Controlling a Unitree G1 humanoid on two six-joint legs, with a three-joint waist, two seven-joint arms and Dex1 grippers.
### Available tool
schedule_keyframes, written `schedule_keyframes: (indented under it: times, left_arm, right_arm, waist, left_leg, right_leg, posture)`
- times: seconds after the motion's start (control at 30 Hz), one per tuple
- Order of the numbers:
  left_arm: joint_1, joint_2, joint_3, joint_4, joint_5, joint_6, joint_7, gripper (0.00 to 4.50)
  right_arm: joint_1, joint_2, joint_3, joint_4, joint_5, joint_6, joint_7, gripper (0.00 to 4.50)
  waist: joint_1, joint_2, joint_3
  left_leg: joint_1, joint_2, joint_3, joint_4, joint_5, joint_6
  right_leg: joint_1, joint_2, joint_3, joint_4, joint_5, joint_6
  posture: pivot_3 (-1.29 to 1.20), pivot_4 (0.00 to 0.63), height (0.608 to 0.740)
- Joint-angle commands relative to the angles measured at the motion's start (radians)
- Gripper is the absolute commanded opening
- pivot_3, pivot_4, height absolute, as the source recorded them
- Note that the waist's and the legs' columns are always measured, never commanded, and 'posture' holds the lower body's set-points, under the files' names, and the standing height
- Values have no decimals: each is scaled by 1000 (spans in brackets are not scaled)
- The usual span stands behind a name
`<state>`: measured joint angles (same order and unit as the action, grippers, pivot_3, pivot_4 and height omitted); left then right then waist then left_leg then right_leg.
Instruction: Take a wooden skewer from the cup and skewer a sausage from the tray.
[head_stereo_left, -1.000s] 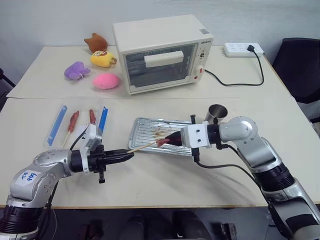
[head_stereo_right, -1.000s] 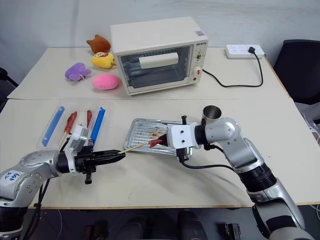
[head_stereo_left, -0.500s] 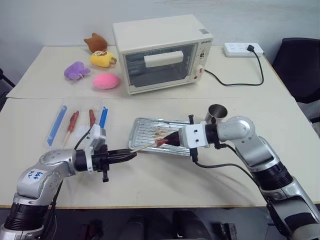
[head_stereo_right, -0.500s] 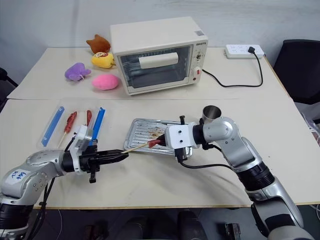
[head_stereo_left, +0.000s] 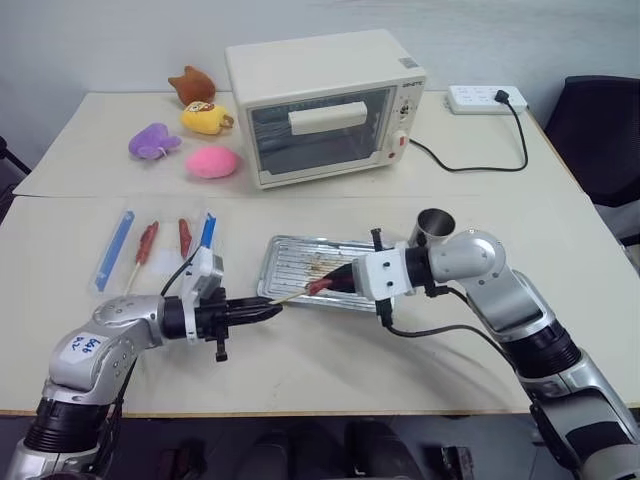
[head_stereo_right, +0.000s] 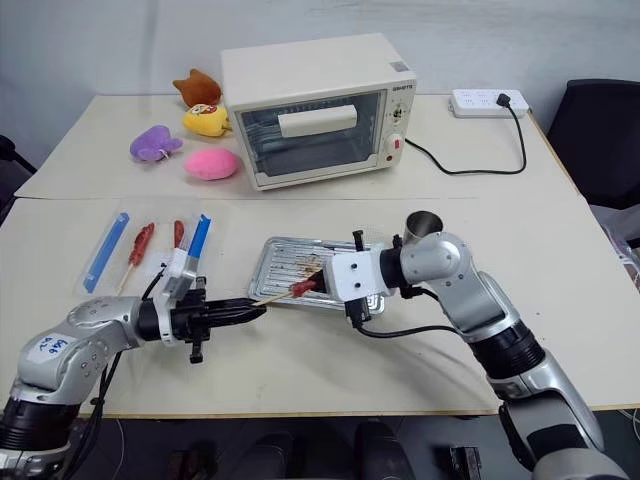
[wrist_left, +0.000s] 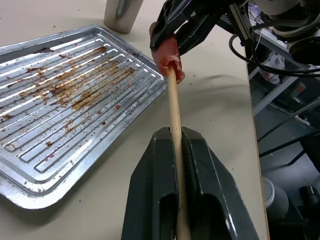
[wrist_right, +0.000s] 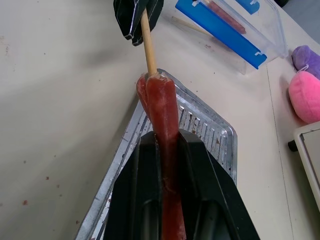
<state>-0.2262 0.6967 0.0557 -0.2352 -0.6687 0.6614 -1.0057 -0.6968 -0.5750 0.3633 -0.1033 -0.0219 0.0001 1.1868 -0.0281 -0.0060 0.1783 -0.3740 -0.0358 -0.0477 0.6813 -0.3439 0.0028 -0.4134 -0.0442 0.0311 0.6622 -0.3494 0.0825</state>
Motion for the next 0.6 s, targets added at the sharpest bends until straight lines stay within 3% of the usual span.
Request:
schedule_keyframes:
  times: [0.03,0.37,0.5,0.57,0.6]
  left_arm:
    - [-31,-27,-22,-19,-3,-8,0,0]
    - [-51,-66,-29,-16,8,-11,9,0]
    - [-56,-82,-31,-17,12,-12,12,0]
    - [-57,-89,-30,-18,13,-14,15,0]
    - [-57,-91,-27,-18,14,-15,15,0]
  right_arm:
    - [-31,28,33,-21,4,-30,17,261]
    - [-51,58,57,-10,1,-34,43,261]
    - [-66,99,43,21,-68,-115,-59,261]
    - [-65,98,51,25,-57,-86,-27,261]
    - [-63,96,51,22,-46,-68,-10,549]
  waist:
    - [0,0,0]
    - [0,0,0]
    - [-1,0,0]
    - [0,0,0]
    - [0,0,0]
  left_leg:
    - [0,0,0,0,0,0]
    - [0,0,0,0,0,0]
    - [0,0,0,1,0,0]
    - [0,0,0,1,0,0]
    - [0,0,0,1,0,0]
  right_leg:
    - [0,0,0,0,0,0]
    - [0,0,0,0,0,0]
    - [0,0,0,1,0,0]
    - [0,0,0,1,0,0]
    - [0,0,0,1,0,0]
  posture:
    - [0,150,740]
    - [0,150,740]
    - [0,150,740]
    - [0,150,740]
    - [0,150,740]
